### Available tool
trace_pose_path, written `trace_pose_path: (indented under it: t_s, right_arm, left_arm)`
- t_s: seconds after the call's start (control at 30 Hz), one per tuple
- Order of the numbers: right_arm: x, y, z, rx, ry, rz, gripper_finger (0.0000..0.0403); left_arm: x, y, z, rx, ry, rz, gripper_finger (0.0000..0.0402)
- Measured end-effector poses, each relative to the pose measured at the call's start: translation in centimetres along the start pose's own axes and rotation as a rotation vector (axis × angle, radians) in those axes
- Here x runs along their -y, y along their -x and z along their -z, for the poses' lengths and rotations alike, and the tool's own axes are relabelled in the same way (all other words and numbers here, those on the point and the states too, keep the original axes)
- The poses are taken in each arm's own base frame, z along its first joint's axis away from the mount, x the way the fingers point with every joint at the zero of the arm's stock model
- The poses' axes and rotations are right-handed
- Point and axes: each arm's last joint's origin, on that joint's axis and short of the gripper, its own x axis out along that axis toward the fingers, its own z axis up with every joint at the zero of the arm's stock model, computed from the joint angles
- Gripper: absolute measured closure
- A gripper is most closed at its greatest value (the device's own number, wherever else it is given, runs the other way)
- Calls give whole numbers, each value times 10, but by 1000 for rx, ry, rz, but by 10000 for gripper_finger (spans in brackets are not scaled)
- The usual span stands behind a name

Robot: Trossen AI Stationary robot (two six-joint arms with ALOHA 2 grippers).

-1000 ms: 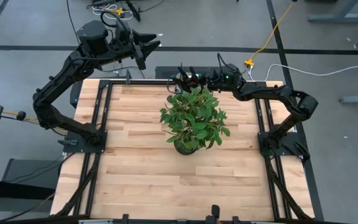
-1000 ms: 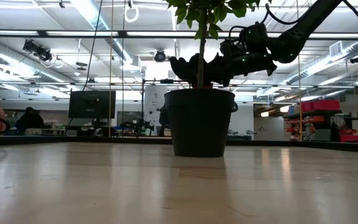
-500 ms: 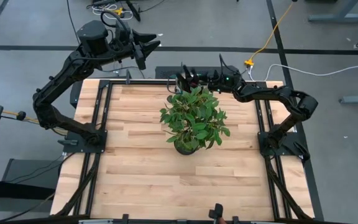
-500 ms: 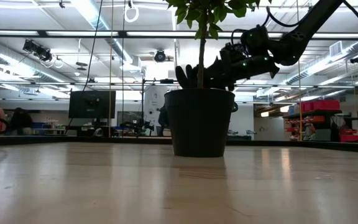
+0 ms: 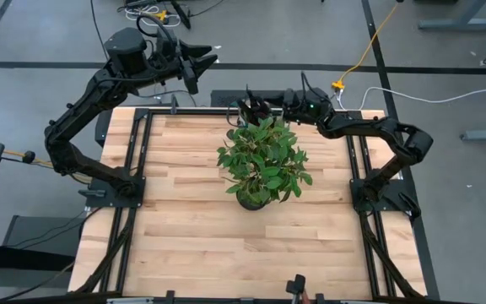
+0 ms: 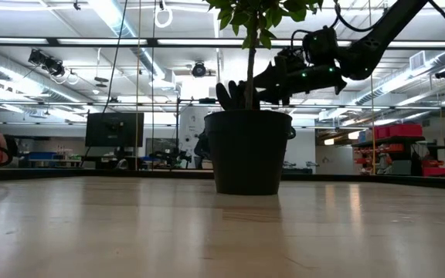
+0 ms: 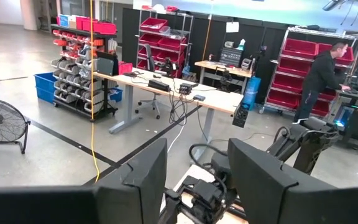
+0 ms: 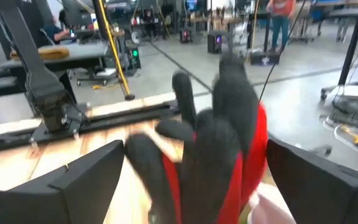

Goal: Pick & Place Garden tools in Gardening bag
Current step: Put the black red gloves into the gardening bag, then return to Home Position

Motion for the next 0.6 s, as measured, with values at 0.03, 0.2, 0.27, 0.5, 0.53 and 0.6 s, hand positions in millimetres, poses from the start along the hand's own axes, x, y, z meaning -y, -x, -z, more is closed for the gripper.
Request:
trace_pose_path:
  t_s: [0.03, 0.2, 0.27, 0.5, 0.53, 0.6]
  right_arm:
    - [0, 1, -3, 13, 6, 0, 10]
    - [-3, 12, -20, 64, 37, 6, 14]
    - [-4, 17, -29, 92, 47, 11, 14]
    - [-8, 34, -50, 150, 73, 20, 14]
    - [-9, 35, -52, 153, 75, 20, 14]
    - [-10, 37, -53, 150, 72, 20, 14]
  left_arm:
    - [0, 0, 0, 0, 0, 0, 225]
    - [0, 0, 0, 0, 0, 0, 225]
    - [0, 0, 0, 0, 0, 0, 225]
    - [0, 0, 0, 0, 0, 0, 225]
    - [0, 0, 0, 0, 0, 0, 225]
    - [0, 0, 0, 0, 0, 0, 225]
